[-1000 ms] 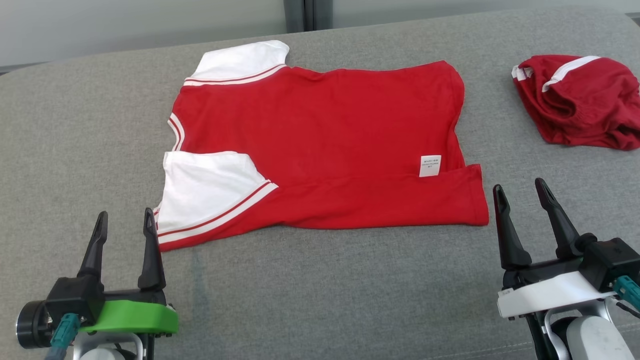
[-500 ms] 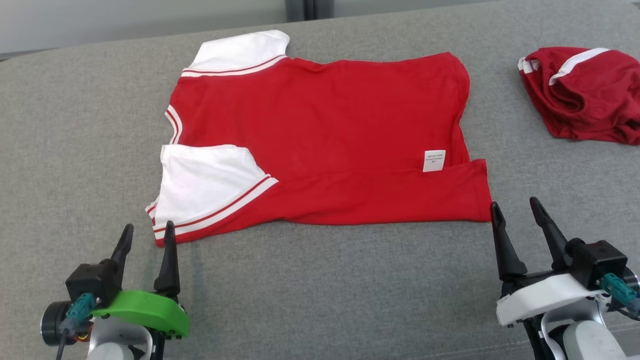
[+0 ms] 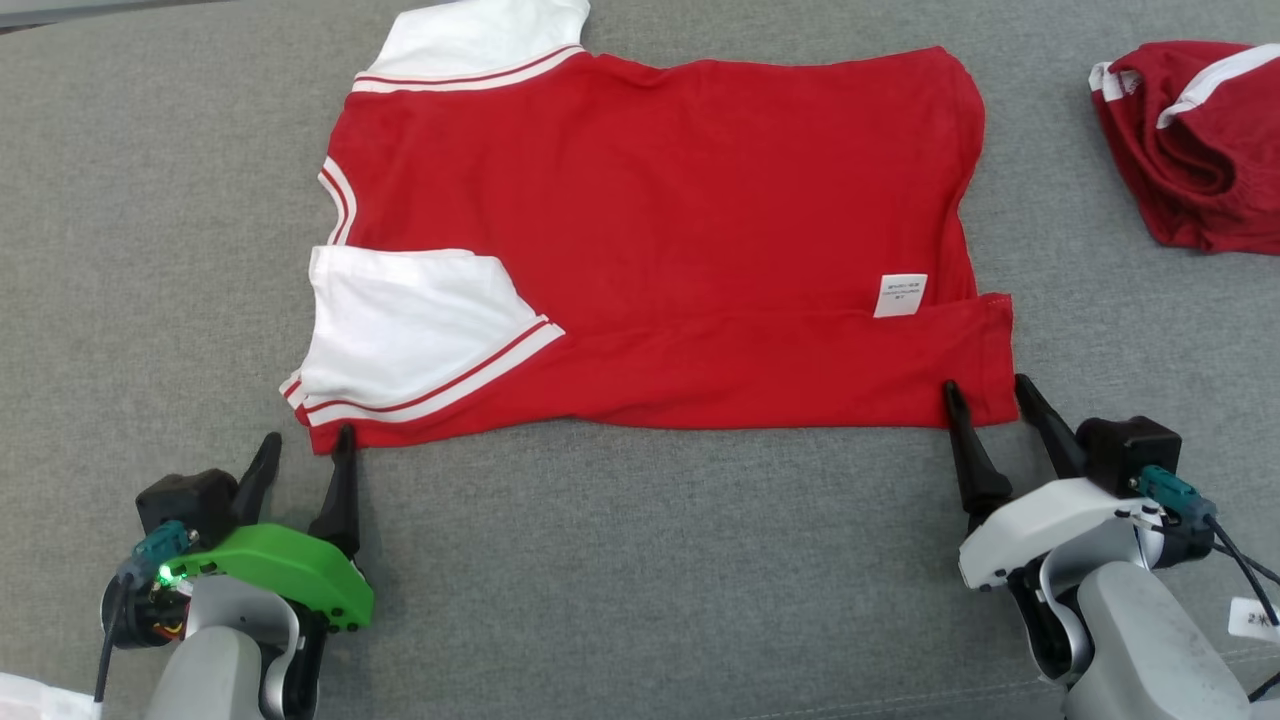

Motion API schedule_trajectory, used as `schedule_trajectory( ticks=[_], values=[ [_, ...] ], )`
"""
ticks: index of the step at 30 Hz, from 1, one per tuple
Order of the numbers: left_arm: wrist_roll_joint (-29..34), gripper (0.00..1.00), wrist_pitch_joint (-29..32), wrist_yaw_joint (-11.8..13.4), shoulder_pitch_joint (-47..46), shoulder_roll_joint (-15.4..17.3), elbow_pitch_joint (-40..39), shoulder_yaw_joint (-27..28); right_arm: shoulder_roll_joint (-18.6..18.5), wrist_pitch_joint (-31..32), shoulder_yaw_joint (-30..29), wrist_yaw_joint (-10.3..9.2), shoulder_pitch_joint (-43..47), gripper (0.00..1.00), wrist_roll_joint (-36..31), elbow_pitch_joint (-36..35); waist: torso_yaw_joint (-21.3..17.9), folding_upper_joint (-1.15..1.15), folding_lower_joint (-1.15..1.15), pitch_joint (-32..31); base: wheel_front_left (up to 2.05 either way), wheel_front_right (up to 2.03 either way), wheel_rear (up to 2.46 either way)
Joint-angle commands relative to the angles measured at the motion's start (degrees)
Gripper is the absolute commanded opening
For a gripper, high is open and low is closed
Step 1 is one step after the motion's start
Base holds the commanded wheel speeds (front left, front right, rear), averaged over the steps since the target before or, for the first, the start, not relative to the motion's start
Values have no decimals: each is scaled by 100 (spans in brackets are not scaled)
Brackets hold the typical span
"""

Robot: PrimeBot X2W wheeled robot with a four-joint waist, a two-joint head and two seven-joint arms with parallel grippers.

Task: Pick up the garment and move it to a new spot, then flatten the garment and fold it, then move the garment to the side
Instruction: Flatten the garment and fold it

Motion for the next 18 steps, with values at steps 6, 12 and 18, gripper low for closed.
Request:
schedule_trajectory(
  ticks=[6, 12, 18],
  values=[
    [-257, 0, 185, -124, -268, 96, 296, -267, -84, 6, 381, -6, -348, 0, 356, 536, 50, 0, 0, 42, 0, 0, 0],
    [-494, 0, 22, -155, -119, 235, 59, -373, -247, -104, 509, -11, -285, 0, 632, 579, 34, 0, 0, -96, 0, 0, 0],
    [-518, 0, 70, 36, 453, 333, -760, -291, -354, -97, 513, -10, 162, 0, 864, 270, 140, 0, 0, -360, 0, 0, 0]
  ],
)
